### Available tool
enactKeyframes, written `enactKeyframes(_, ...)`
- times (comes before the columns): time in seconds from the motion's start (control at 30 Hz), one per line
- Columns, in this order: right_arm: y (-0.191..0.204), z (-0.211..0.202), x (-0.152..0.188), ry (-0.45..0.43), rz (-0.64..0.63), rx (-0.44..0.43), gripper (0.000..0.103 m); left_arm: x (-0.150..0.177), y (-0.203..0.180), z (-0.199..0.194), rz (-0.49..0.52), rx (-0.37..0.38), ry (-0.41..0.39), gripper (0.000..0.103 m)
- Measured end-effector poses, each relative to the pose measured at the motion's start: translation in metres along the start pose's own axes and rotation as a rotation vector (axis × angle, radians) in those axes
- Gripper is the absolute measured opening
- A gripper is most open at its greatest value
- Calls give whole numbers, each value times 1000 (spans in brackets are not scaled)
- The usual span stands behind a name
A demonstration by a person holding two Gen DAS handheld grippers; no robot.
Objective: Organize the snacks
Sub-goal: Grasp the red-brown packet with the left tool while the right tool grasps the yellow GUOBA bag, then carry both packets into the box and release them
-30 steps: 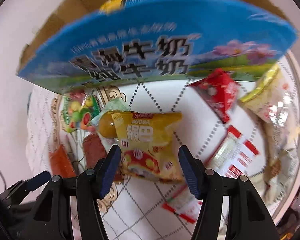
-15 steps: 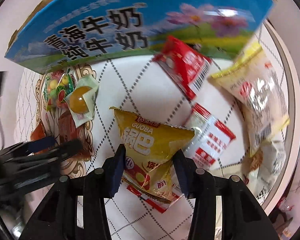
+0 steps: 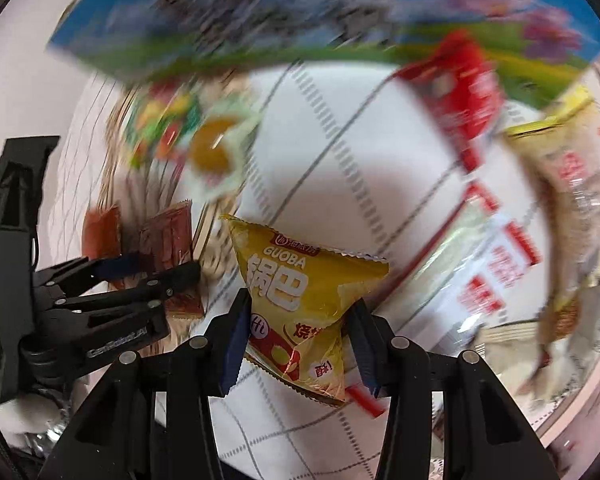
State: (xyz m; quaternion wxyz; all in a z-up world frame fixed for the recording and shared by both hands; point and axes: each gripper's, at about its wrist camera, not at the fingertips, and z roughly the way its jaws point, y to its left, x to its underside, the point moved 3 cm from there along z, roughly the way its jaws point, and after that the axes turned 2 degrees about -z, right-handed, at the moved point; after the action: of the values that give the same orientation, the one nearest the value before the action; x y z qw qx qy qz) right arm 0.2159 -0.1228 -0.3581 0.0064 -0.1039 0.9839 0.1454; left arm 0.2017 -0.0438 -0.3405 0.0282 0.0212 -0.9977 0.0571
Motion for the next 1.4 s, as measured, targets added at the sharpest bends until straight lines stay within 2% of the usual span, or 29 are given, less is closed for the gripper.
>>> enactKeyframes(0.13, 8, 10, 14, 14, -17, 39, 52, 16, 14, 12, -41, 27, 40, 55)
enactKeyframes(0.2, 10, 9, 15, 11, 13, 45, 61, 13, 20, 18, -83, 59, 41, 55)
enactKeyframes(0.27, 16, 3, 21, -3, 38, 38, 65, 10, 25, 21, -114, 73, 39, 55)
enactKeyframes(0.37, 27, -2, 27, -37, 46, 67, 65, 13, 44, 17, -151, 88, 19, 55)
enactKeyframes(0.5, 39, 16, 33, -33, 69, 110, 65, 22, 49, 12, -127, 55, -12, 53)
enactKeyframes(0.57, 37, 24, 32, -45, 87, 132, 64, 38, 29, 4, -107, 30, -32, 53)
enactKeyframes(0.63, 37, 27, 32, -68, 101, 146, 53, 44, 25, -5, -75, 5, -50, 53)
enactKeyframes(0.7, 33, 25, 34, -82, 96, 135, 48, 46, 18, -11, -63, 3, -60, 53)
enactKeyframes(0.87, 23, 4, 43, -102, 90, 87, 45, 54, 16, -42, -43, 14, -91, 53)
enactKeyframes(1.0, 21, -22, 49, -133, 110, 15, 45, 48, 0, -86, -7, 62, -143, 53)
enactKeyframes(1.13, 23, -68, 45, -217, 117, -60, 45, 28, -22, -144, 46, 125, -219, 53)
enactKeyframes(1.27, 18, -125, 22, -317, 122, -113, 44, -34, -27, -196, 103, 183, -274, 53)
enactKeyframes(1.33, 13, -150, 6, -364, 125, -128, 44, -52, -49, -218, 140, 179, -308, 53)
enactKeyframes(1.4, 4, -170, -24, -402, 119, -112, 44, -73, -61, -234, 174, 142, -346, 53)
